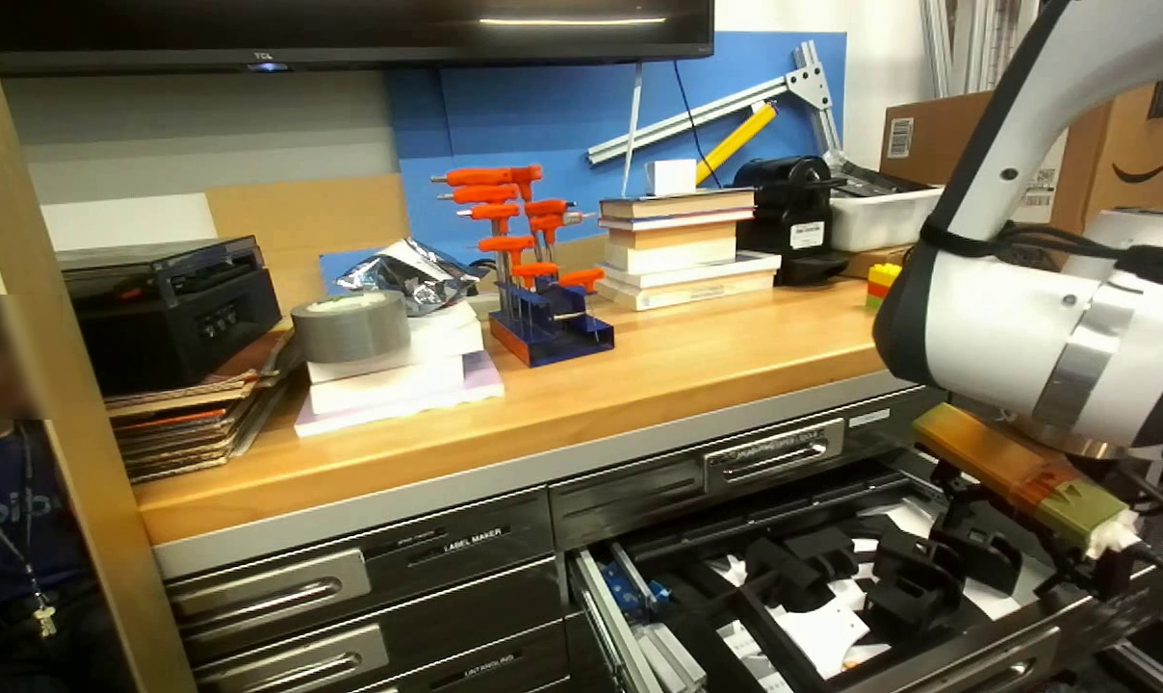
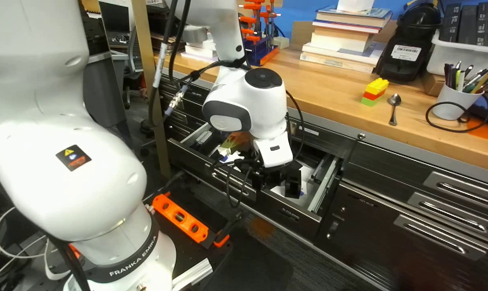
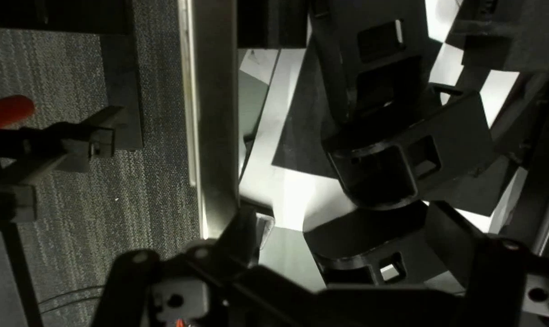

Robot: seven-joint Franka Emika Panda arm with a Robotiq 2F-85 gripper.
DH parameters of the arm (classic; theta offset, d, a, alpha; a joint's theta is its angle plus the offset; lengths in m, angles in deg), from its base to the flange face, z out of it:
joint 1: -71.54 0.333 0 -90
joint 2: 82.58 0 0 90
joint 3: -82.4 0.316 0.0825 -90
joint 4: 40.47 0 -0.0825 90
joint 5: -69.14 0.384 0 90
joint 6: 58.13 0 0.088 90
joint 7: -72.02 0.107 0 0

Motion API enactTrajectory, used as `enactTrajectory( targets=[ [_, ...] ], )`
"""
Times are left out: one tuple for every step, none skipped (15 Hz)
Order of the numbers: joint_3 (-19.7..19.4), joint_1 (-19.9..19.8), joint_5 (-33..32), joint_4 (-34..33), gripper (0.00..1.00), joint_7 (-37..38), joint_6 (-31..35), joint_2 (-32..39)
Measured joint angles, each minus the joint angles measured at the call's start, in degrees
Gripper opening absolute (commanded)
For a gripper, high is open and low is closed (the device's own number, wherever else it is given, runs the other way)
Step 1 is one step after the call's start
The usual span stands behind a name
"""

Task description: Put the black objects in the open drawer then close the drawer

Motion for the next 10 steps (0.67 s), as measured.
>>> enactTrajectory(
  targets=[
    [0.0, 0.9, 3.1, -0.1, 1.00, -0.8, 0.8, -0.3],
    [0.0, 1.8, 6.3, -0.3, 1.00, -1.9, 1.4, -0.6],
    [0.0, 2.7, 9.6, -0.5, 1.00, -3.3, 1.9, -1.1],
    [0.0, 3.5, 12.9, -0.5, 1.00, -4.8, 2.5, -1.5],
    [0.0, 4.3, 16.1, -0.6, 1.00, -6.4, 2.9, -1.9],
    [0.0, 4.9, 19.1, -0.6, 1.00, -7.9, 3.0, -2.0],
    [0.0, 5.3, 21.7, -0.4, 1.00, -9.0, 3.1, -1.8],
    [0.0, 5.5, 23.8, -0.3, 1.00, -9.8, 3.1, -1.3],
    [0.1, 5.6, 25.7, -0.3, 1.00, -10.4, 3.2, -0.8],
    [0.2, 5.7, 27.6, -0.2, 1.00, -11.1, 3.4, -0.5]
  ],
)
